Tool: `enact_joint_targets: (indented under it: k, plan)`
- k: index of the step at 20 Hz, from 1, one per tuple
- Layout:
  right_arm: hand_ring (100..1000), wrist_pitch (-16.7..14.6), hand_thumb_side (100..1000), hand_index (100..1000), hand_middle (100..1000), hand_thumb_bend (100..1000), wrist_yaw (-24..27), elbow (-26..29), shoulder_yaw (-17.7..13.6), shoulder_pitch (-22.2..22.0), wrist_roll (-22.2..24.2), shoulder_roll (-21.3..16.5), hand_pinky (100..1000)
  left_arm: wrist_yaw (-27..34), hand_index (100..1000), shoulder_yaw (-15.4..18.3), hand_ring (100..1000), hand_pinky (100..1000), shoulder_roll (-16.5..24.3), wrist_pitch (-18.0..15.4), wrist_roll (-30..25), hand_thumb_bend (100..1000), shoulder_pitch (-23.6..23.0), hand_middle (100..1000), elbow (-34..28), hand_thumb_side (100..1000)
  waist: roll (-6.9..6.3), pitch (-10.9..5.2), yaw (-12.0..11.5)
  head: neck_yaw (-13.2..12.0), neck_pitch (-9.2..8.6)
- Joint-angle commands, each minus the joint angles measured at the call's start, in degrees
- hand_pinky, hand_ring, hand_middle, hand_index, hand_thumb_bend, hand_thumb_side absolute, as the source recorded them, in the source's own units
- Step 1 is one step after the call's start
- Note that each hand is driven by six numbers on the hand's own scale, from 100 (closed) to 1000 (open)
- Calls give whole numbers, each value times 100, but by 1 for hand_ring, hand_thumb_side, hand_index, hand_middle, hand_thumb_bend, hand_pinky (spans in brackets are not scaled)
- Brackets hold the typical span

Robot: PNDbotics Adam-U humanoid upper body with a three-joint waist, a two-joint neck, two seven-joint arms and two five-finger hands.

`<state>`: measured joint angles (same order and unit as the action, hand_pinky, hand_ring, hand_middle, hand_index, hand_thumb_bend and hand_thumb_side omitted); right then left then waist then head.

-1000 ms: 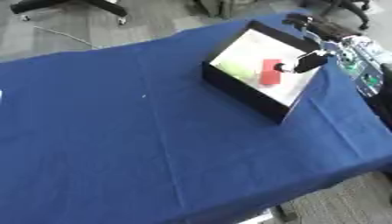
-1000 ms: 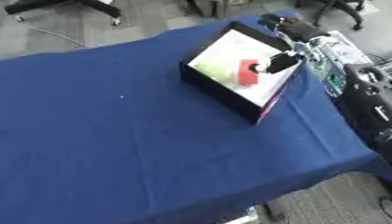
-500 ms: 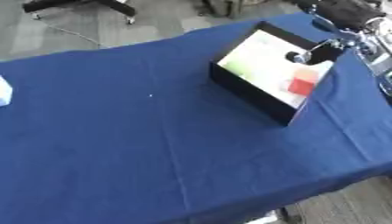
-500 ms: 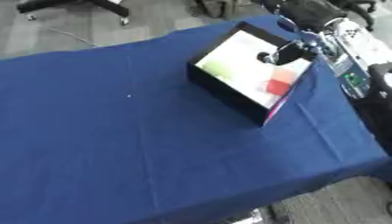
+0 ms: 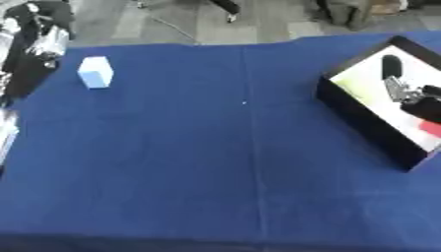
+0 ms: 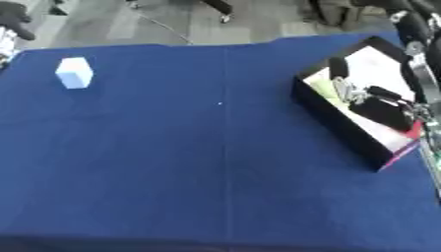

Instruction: Pick up the objects with one hand, pass them to the other hand, and then place them into the box on the other side of the table.

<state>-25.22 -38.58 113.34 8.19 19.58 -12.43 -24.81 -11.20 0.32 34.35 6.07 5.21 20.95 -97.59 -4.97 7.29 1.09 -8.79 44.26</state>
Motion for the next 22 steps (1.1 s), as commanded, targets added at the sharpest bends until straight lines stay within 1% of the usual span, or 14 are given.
enact_joint_targets:
  k: [1, 3, 4, 5, 7, 9, 10, 11, 12, 13, 15, 16, 18, 22]
  plan:
    - [876, -274, 100, 973, 751, 100, 54, 125, 283, -4, 146, 344, 874, -458, 777, 63, 629, 794, 546, 472, 228, 100, 351, 681, 877, 691, 1, -13, 83, -564, -15]
    - [876, -362, 100, 973, 744, 100, 104, 125, 456, -29, 316, 503, 874, -787, 798, -5, 670, 802, 755, 578, 194, 100, 624, 710, 1476, 605, 1, 40, 182, -766, -15]
    - [876, -398, 100, 973, 740, 100, 137, 125, 531, -35, 400, 565, 873, -1011, 809, -47, 686, 807, 868, 519, 108, 100, 758, 725, 1745, 591, 1, 75, 233, -837, -15]
    - [876, -421, 100, 974, 736, 100, 171, 125, 589, -42, 475, 616, 873, -1221, 820, -75, 699, 810, 962, 404, -7, 119, 874, 734, 1975, 562, 0, 109, 276, -881, -15]
    - [878, -438, 100, 977, 729, 100, 226, 125, 679, -65, 618, 699, 874, -1738, 850, -110, 739, 817, 1175, 38, -290, 289, 1091, 755, 2365, 469, -8, 187, 352, -910, -15]
    - [878, -439, 100, 978, 724, 100, 253, 125, 738, -87, 729, 752, 873, -2328, 866, -99, 764, 818, 1367, -326, -530, 422, 1271, 766, 2668, 397, -23, 263, 421, -884, -15]
    - [879, -441, 100, 979, 721, 100, 257, 125, 763, -94, 772, 770, 873, -2635, 883, -86, 782, 823, 1461, -492, -626, 480, 1348, 778, 2793, 392, -31, 303, 460, -860, -15]
    - [879, -442, 100, 980, 719, 100, 261, 125, 787, -102, 807, 787, 873, -2919, 890, -72, 788, 824, 1542, -656, -733, 500, 1410, 783, 2901, 383, -40, 344, 498, -843, -15]
    - [880, -441, 100, 981, 716, 100, 263, 125, 805, -112, 835, 802, 873, -3135, 897, -53, 795, 824, 1605, -797, -836, 556, 1453, 786, 2986, 343, -47, 379, 530, -831, -15]
    - [880, -437, 100, 981, 714, 100, 261, 125, 823, -123, 862, 817, 874, -3350, 901, -33, 799, 825, 1674, -918, -937, 593, 1491, 789, 3060, 316, -56, 418, 566, -819, -15]
    - [880, -436, 100, 983, 710, 100, 248, 125, 849, -137, 907, 843, 874, -3718, 905, 36, 808, 828, 1772, -1079, -1116, 629, 1552, 794, 3227, 247, -73, 499, 639, -806, -15]
    - [880, -439, 100, 983, 708, 100, 238, 125, 857, -140, 920, 854, 873, -3864, 906, 71, 810, 829, 1813, -1126, -1190, 644, 1578, 796, 3322, 259, -81, 542, 680, -803, -15]
    - [880, -450, 100, 982, 704, 100, 210, 125, 865, -145, 924, 875, 874, -4057, 902, 146, 809, 828, 1866, -1168, -1266, 643, 1616, 794, 3487, 265, -92, 622, 758, -797, -15]
    - [881, -472, 100, 982, 695, 100, 129, 125, 872, -169, 898, 920, 873, -4194, 890, 279, 800, 822, 1941, -1073, -1133, 636, 1636, 785, 3748, 272, -118, 783, 917, -780, -15]
